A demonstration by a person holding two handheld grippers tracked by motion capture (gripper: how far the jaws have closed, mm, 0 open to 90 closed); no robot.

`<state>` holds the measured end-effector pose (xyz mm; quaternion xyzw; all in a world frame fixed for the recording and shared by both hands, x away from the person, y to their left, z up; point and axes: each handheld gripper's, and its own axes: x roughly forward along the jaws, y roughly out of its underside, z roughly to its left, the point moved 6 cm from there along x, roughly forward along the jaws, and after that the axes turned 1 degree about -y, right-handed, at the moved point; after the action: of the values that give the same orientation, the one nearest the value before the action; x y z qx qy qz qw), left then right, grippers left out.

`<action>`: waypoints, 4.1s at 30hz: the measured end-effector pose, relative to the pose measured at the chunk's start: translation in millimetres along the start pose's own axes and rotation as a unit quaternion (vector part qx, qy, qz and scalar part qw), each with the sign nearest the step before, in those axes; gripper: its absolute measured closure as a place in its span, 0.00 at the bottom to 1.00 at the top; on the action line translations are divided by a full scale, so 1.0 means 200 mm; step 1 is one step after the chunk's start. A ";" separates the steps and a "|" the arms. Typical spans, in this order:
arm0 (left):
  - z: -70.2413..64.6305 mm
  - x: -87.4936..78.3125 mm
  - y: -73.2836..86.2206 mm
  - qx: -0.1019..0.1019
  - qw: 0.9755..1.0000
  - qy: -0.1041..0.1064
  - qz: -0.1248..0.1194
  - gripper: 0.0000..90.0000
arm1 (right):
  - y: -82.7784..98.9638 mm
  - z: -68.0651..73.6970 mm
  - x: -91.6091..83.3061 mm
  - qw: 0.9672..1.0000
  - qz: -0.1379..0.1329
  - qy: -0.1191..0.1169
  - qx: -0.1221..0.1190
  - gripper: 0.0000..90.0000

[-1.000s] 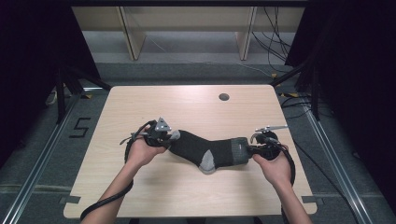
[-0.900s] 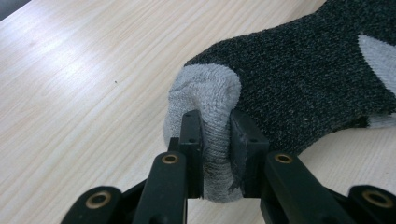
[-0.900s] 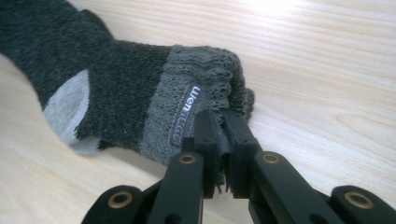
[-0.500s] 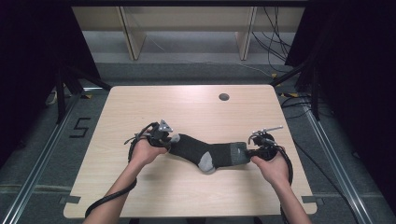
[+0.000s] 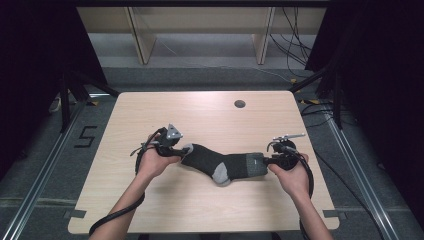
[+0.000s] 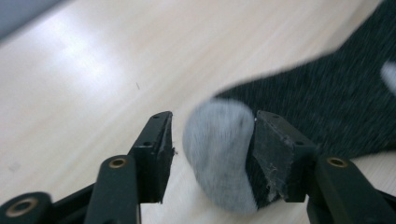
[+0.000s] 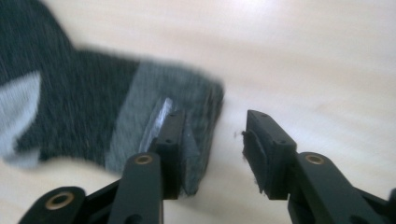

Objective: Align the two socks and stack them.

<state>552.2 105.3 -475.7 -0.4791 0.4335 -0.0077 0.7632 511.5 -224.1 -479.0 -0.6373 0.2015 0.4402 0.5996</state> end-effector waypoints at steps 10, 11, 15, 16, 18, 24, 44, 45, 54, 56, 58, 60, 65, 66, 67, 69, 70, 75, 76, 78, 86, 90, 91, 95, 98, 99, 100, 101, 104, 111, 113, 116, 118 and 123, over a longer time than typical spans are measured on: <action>-0.01 0.16 0.02 0.027 0.999 -0.025 0.010 0.81 | -0.02 0.10 0.11 1.000 0.010 -0.003 -0.023 0.89; -0.01 0.16 0.02 0.027 0.999 -0.025 0.010 0.82 | -0.02 0.10 0.11 1.000 0.010 -0.003 -0.023 0.89; 0.01 0.21 0.06 0.025 0.999 -0.034 0.026 0.82 | 0.00 0.08 0.18 0.999 0.022 0.006 -0.028 0.89; 0.01 0.23 0.08 0.021 0.999 -0.035 0.029 0.82 | 0.00 0.07 0.18 0.999 0.021 0.006 -0.028 0.89; 0.01 0.23 0.08 0.021 0.999 -0.038 0.030 0.81 | 0.00 0.07 0.18 0.999 0.022 0.007 -0.031 0.89; 0.01 0.15 0.03 0.021 0.999 -0.048 -0.001 0.73 | 0.00 0.09 0.14 0.999 0.009 0.006 -0.033 0.81; -0.08 0.19 0.14 0.004 0.999 -0.007 0.034 0.67 | 0.08 0.06 0.13 0.999 0.037 0.021 -0.032 0.77; -0.08 0.19 0.14 0.004 0.999 -0.007 0.034 0.65 | 0.08 0.06 0.13 0.999 0.037 0.021 -0.032 0.77; -0.38 0.07 0.03 0.073 0.992 0.098 0.005 0.53 | 0.06 0.03 0.10 0.999 0.019 0.022 -0.021 0.63; -0.48 0.10 0.05 0.092 0.986 0.135 0.027 0.50 | 0.06 0.03 0.11 1.000 0.023 0.011 -0.015 0.62; -0.51 0.13 0.06 0.096 0.985 0.142 0.032 0.49 | 0.07 0.03 0.12 1.000 0.024 0.002 -0.016 0.61; -0.52 0.15 0.06 0.091 0.984 0.148 0.028 0.49 | 0.07 0.03 0.12 0.999 0.031 0.006 -0.009 0.61; -0.53 0.16 0.06 0.113 0.982 0.151 0.031 0.50 | 0.07 0.03 0.14 0.999 0.033 -0.001 -0.011 0.64; -0.54 0.16 0.06 0.108 0.982 0.151 0.029 0.50 | 0.07 0.04 0.13 0.999 0.043 -0.003 0.000 0.65; -0.54 0.17 0.06 0.108 0.982 0.154 0.028 0.50 | 0.07 0.03 0.14 0.999 0.035 -0.007 -0.017 0.67; -0.54 0.18 0.06 0.100 0.982 0.159 0.027 0.55 | 0.07 0.06 0.15 0.999 0.044 -0.012 0.002 0.73; -0.54 0.19 0.07 0.101 0.981 0.160 0.031 0.57 | 0.08 0.06 0.15 0.999 0.044 -0.009 -0.003 0.74; -0.54 0.19 0.06 0.108 0.983 0.148 0.029 0.72 | 0.07 0.05 0.15 0.999 0.040 -0.016 -0.013 0.83; -0.54 0.19 0.06 0.107 0.983 0.147 0.029 0.72 | 0.07 0.05 0.15 0.999 0.038 -0.016 -0.017 0.86; -0.54 0.18 0.06 0.106 0.983 0.145 0.030 0.79 | 0.06 0.05 0.14 0.999 0.038 -0.013 -0.021 0.88; -0.54 0.11 -0.01 0.125 0.983 0.136 0.004 0.90 | 0.03 0.06 0.08 0.999 0.024 -0.014 -0.020 0.88; -0.56 0.08 -0.05 0.132 0.982 0.138 -0.005 0.89 | 0.02 0.07 0.05 1.000 0.023 -0.011 -0.011 0.89; -0.56 0.10 -0.04 0.135 0.981 0.142 0.002 0.88 | 0.01 0.07 0.04 1.000 0.021 -0.017 -0.016 0.89; -0.56 0.13 -0.02 0.112 0.984 0.137 0.008 0.68 | 0.01 0.07 0.03 1.000 0.022 -0.013 0.001 0.89; -0.57 0.14 -0.01 0.101 0.983 0.152 0.006 0.61 | 0.00 0.05 0.02 1.000 0.021 -0.013 -0.018 0.89; -0.58 0.15 -0.01 0.101 0.983 0.152 0.010 0.59 | 0.01 0.06 0.03 1.000 0.023 -0.014 -0.016 0.89; -0.58 0.15 -0.01 0.105 0.983 0.150 0.012 0.58 | 0.01 0.05 0.03 0.999 0.022 -0.010 -0.026 0.88; -0.58 0.16 -0.01 0.109 0.982 0.153 0.016 0.58 | 0.01 0.04 0.04 0.999 0.022 -0.012 -0.029 0.88; -0.58 0.19 0.01 0.111 0.981 0.155 0.033 0.68 | 0.02 0.05 0.05 0.999 0.025 -0.002 -0.024 0.88; -0.59 0.20 0.02 0.112 0.981 0.157 0.034 0.90 | 0.03 0.05 0.07 0.999 0.032 -0.003 -0.015 0.88; -0.58 0.20 0.02 0.121 0.979 0.158 0.042 0.91 | 0.03 0.05 0.07 0.999 0.033 -0.009 -0.015 0.88; -0.58 0.18 0.00 0.125 0.980 0.154 0.033 0.93 | 0.01 0.05 0.05 1.000 0.022 -0.005 -0.018 0.88; -0.58 0.17 -0.01 0.117 0.981 0.153 0.024 0.93 | 0.01 0.05 0.04 1.000 0.023 -0.008 -0.017 0.88; -0.56 0.11 -0.07 0.125 0.981 0.146 0.007 0.93 | -0.02 0.06 0.01 0.999 0.009 -0.018 -0.027 0.88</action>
<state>496.8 8.2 -497.7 -0.3710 0.5388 -0.1262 0.7458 511.7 -210.5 -477.2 -0.6437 0.1843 0.4619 0.5817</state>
